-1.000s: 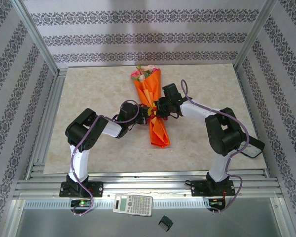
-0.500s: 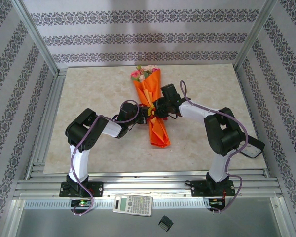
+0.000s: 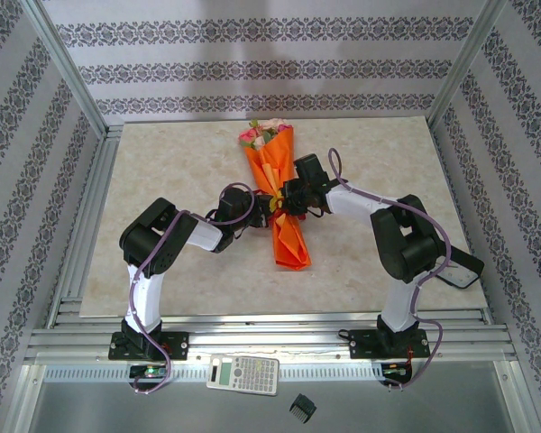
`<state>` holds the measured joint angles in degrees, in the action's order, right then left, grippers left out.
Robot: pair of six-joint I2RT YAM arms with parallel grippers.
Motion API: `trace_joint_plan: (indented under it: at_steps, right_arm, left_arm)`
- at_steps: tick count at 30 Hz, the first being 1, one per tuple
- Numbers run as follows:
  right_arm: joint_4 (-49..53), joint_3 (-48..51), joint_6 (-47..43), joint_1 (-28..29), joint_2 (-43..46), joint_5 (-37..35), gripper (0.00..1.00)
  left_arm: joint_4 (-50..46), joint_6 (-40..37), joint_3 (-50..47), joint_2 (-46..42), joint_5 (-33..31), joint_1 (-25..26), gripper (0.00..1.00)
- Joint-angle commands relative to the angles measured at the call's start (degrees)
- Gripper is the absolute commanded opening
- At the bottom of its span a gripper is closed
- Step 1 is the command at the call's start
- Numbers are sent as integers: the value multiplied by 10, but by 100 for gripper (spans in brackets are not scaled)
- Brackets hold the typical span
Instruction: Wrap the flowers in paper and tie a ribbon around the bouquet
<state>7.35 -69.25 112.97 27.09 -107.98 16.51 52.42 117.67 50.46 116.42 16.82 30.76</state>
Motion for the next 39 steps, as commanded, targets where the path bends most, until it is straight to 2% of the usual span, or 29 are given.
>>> trace_joint_plan:
  at_steps: [1,7,12,16,24,32,39]
  right_arm:
    - [18,-8,7,-3,-16,-11,8]
    - [22,-9,5,-5,-12,-15,0]
    - [37,-15,-12,-7,7,-34,0]
    - [41,-17,-21,-8,20,-45,0]
    - [31,-18,-35,-13,32,-55,0]
    - [16,-19,-40,-20,36,-54,0]
    - [9,-15,-42,-19,36,-51,0]
  left_arm:
    - [16,-10,1,-13,-6,8,0]
    - [15,-12,2,-16,-5,8,0]
    - [0,-16,2,-25,-4,8,0]
    - [-13,-17,0,-30,-4,8,18]
    - [-36,-19,4,-39,-3,8,25]
    - [-115,-29,6,-72,2,7,30]
    - [-280,-54,12,-138,1,1,39]
